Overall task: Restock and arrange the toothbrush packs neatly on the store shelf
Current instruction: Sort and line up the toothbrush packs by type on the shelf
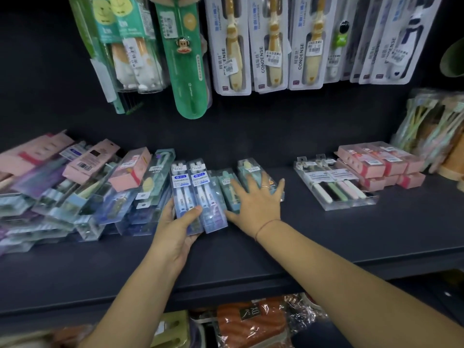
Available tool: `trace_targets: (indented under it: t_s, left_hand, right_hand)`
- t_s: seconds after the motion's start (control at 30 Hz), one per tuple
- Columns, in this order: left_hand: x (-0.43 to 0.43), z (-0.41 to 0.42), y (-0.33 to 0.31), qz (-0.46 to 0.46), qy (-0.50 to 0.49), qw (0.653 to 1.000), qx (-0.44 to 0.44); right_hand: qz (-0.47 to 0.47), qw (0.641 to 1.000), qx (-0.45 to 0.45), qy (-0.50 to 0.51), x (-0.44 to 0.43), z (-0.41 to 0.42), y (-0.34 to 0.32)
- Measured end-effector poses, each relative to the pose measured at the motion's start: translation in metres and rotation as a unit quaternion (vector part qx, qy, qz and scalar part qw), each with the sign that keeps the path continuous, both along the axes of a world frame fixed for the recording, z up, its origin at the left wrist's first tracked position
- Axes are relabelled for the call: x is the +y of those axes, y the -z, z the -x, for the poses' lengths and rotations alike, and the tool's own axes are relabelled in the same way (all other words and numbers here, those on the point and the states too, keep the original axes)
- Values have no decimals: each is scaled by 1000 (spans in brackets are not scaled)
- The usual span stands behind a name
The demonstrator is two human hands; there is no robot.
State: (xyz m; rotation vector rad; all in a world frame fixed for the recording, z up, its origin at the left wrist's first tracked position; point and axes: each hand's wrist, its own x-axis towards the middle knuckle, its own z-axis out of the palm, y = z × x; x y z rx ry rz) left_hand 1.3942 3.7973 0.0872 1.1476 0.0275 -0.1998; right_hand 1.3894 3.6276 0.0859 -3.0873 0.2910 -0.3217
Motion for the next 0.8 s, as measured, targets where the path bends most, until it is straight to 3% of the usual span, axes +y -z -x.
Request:
trace_targets:
  t_s: [0.17,0.4,0.8]
  left_hand:
    - [6,-3,1,-7,-2,1000,6]
    - [5,1,-3,0,2,1000,24]
    - [6,5,-1,-9,14,999,36]
  right_hand:
    - [78,996,48,-5,6,-4,1]
    - [94,994,56,-29,-8,1,-2]
    - [107,985,98,92,-78,17,-5]
